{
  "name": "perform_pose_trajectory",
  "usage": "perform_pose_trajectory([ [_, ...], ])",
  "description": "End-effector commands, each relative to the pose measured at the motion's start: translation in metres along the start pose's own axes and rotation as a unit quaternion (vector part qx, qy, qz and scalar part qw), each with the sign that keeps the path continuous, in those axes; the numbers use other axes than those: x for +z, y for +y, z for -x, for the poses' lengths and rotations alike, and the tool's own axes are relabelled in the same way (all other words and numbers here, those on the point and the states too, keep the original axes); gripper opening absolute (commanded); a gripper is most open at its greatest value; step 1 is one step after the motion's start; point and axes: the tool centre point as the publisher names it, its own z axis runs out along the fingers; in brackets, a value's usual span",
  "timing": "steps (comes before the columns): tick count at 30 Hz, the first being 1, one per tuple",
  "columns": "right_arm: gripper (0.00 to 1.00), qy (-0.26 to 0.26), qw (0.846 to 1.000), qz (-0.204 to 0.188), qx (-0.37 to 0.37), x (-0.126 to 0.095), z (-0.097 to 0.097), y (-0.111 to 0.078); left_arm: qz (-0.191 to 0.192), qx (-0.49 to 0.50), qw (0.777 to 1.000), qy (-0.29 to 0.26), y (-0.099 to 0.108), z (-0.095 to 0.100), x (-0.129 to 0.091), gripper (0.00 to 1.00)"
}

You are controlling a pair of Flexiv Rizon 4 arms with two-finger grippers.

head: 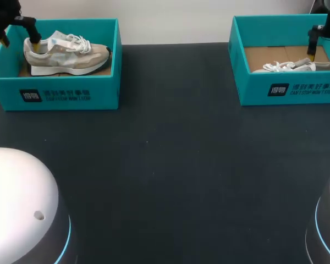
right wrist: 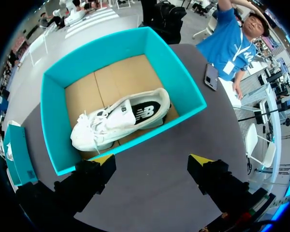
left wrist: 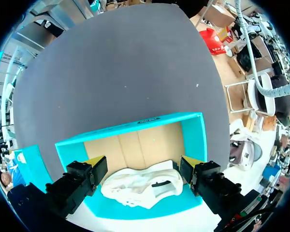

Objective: Take the shoe out of the shoebox, open the shoe tongue, remove and reinsert the insole, then place the shoe into the shoebox

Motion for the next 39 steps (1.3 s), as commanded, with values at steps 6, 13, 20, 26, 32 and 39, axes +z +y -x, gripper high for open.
perform_pose_trajectory([
  [6, 1.00, 0.001, 1.000, 0.001, 0.001, 0.000, 0.000, -0.001, -0.005, 0.001, 1.000, 0.000, 0.003, -0.001, -0.001, 1.00],
  [13, 1.00, 0.001, 1.000, 0.001, 0.001, 0.000, 0.000, -0.001, 0.009, -0.002, 1.000, 0.017, 0.030, -0.014, 0.012, 1.00],
  [20, 1.00, 0.001, 1.000, 0.001, 0.001, 0.000, 0.000, -0.001, 0.022, -0.041, 0.998, 0.030, 0.075, -0.050, 0.024, 1.00],
  [26, 1.00, 0.001, 1.000, 0.001, 0.001, 0.000, 0.000, -0.001, 0.036, -0.063, 0.996, 0.044, 0.099, -0.069, 0.037, 1.00],
  [32, 1.00, 0.001, 1.000, 0.001, 0.001, 0.000, 0.000, -0.001, 0.044, -0.080, 0.995, 0.037, 0.118, -0.078, 0.049, 1.00],
  [39, 1.00, 0.001, 1.000, 0.001, 0.001, 0.000, 0.000, -0.001, 0.039, -0.097, 0.994, 0.039, 0.135, -0.088, 0.070, 1.00],
])
